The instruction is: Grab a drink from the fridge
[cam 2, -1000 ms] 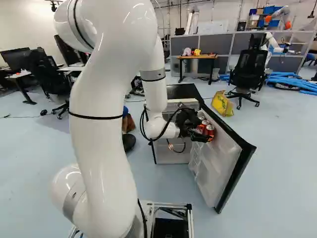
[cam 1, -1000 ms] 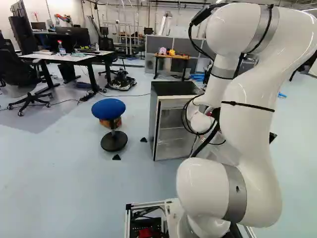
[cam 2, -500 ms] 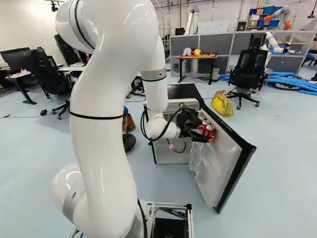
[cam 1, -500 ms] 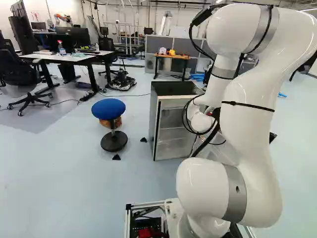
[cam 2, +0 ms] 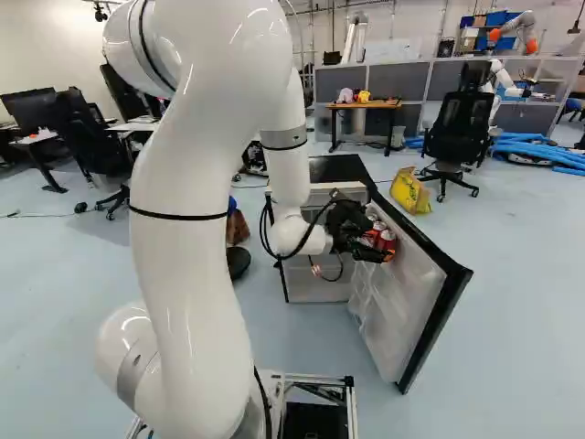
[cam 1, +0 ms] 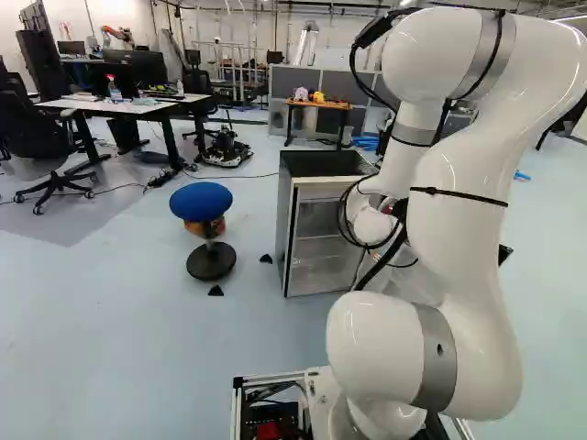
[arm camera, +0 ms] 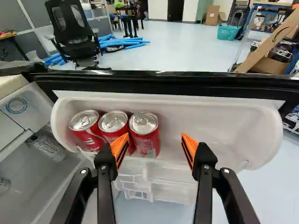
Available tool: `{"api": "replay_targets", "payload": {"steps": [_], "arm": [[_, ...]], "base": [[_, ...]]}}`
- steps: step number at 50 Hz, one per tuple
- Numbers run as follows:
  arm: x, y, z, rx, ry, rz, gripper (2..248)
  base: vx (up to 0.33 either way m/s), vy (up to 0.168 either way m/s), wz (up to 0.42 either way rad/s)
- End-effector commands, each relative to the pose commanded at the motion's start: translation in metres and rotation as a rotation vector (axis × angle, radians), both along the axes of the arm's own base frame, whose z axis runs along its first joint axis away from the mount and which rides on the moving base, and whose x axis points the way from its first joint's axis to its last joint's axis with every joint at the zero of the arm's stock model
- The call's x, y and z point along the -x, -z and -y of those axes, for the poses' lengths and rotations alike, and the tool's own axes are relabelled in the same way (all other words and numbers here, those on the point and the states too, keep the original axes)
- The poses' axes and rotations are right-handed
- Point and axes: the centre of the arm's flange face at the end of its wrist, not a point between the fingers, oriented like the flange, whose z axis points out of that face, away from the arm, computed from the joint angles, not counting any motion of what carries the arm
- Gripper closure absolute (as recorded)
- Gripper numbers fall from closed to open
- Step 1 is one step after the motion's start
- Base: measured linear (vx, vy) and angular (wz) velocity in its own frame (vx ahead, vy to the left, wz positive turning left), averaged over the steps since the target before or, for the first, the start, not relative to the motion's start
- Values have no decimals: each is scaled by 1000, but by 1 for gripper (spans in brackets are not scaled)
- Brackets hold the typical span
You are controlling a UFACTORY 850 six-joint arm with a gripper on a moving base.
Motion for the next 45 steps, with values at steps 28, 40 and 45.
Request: {"api": "replay_targets", "payload": {"steps": [28,40,45], "arm": [[-7,3,6,-19,9,-2,82],[-11,5,11,-28,16,-2,82],[-12,5,11,-32,14,-3,82]], "base": [[0,0,0],[0,0,0],[0,0,0]]}}
